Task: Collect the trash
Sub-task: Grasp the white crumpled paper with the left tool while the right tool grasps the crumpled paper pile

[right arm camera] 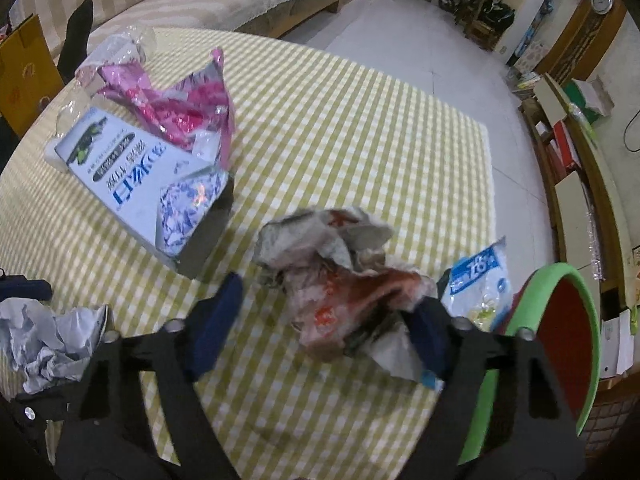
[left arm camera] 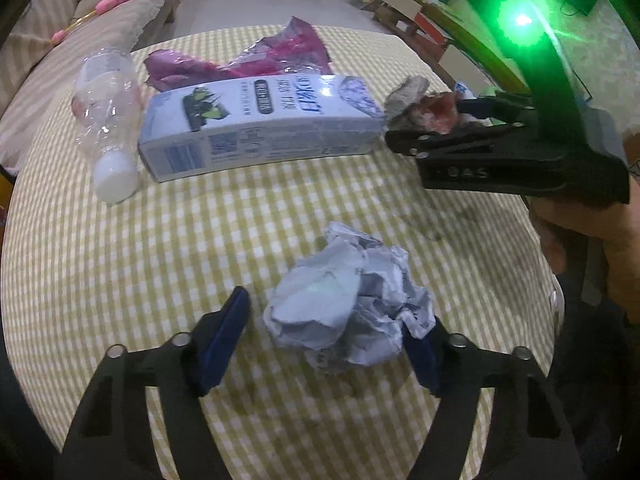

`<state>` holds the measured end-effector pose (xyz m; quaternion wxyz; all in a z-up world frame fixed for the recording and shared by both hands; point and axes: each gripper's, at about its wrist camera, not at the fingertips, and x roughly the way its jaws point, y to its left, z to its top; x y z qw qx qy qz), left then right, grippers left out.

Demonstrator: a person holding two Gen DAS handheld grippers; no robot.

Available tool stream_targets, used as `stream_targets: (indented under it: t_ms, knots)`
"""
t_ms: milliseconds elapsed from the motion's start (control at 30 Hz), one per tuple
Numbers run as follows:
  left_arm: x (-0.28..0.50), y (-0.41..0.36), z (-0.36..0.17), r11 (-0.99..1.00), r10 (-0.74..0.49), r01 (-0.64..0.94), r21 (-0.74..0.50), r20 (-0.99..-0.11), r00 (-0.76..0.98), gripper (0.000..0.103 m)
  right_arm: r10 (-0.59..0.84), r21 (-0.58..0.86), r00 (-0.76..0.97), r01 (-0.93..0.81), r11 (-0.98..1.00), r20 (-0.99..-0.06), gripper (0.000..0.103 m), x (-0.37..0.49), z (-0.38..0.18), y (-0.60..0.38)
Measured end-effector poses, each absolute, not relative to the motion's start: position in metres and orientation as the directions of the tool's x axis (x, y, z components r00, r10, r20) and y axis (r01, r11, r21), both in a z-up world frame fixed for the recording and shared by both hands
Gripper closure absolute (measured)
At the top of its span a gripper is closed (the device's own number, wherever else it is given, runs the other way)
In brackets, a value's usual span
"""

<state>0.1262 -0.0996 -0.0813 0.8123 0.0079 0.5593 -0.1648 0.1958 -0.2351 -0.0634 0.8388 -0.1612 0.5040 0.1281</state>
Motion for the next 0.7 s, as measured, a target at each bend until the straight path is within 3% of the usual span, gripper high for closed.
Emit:
stream_targets:
  t_ms: [100, 200, 700]
  knots:
    - [0.125, -0.105, -0.078, 0.938, -0.280, 0.291, -0.189, -0.907, 0.315, 0.054, 0.052, -0.144, 0.467, -0.375, 0.916, -0.883, 0.053, 0.193, -0.058, -0.236]
    - [0.121, -0.103, -0.076, 0.941, -0.278, 0.280, -0.191, -0.907, 0.317, 0.056, 0.082, -0.117, 0.464, -0.384, 0.916, -0.882, 0.059, 0.187, -0.049, -0.236]
    - [0.104, -0.053, -0.030, 0.965, -0.252, 0.181, -0.192, -0.869, 0.426, 0.058, 0.178, -0.036, 0.522, -0.373, 0.927, -0.834, 0.060, 0.139, 0.012, -0.236]
